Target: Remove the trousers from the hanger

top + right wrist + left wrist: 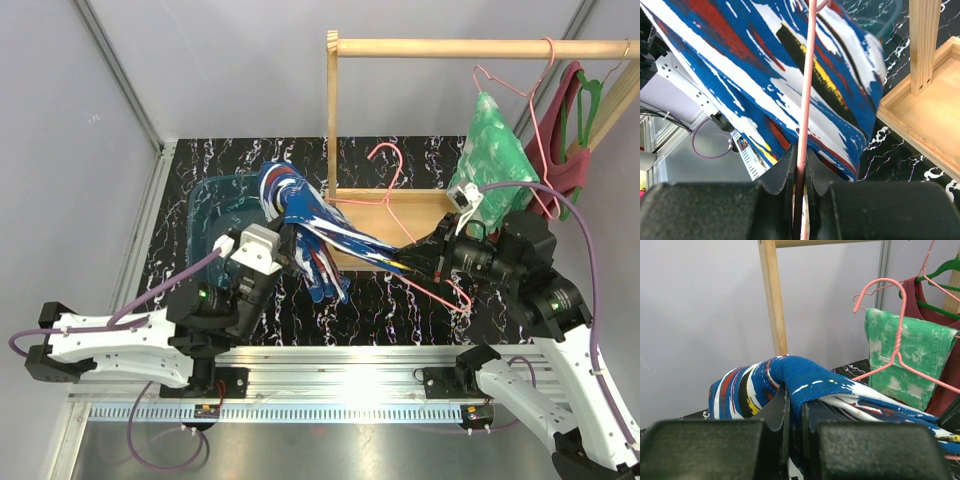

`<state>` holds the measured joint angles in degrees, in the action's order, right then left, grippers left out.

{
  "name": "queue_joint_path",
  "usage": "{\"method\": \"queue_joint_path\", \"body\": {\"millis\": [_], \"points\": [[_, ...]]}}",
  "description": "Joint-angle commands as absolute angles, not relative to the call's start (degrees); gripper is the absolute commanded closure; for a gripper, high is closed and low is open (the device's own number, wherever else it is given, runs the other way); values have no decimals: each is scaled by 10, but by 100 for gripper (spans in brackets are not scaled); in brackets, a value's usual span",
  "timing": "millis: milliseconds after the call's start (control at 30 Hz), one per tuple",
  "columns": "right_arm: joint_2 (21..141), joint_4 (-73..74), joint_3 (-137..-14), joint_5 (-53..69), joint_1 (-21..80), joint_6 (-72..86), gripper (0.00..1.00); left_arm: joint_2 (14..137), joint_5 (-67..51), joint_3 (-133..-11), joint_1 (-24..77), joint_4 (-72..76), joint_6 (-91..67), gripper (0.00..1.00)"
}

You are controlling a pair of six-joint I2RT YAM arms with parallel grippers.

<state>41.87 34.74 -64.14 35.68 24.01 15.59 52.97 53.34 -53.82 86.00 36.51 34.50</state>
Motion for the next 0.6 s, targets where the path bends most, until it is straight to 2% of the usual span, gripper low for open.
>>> {"method": "queue_joint_path", "body": {"millis": [0,133,333,567], "points": [[419,301,-644,373,238,146,87,526,505,-558,860,440,330,100],[417,309,-645,360,239,147,84,535,521,-561,860,447,354,100],[413,351,-665,259,239,134,99,533,553,-542,860,468,389,100],[416,366,-657,169,239,150,100,508,596,-502,857,511,422,100]]}}
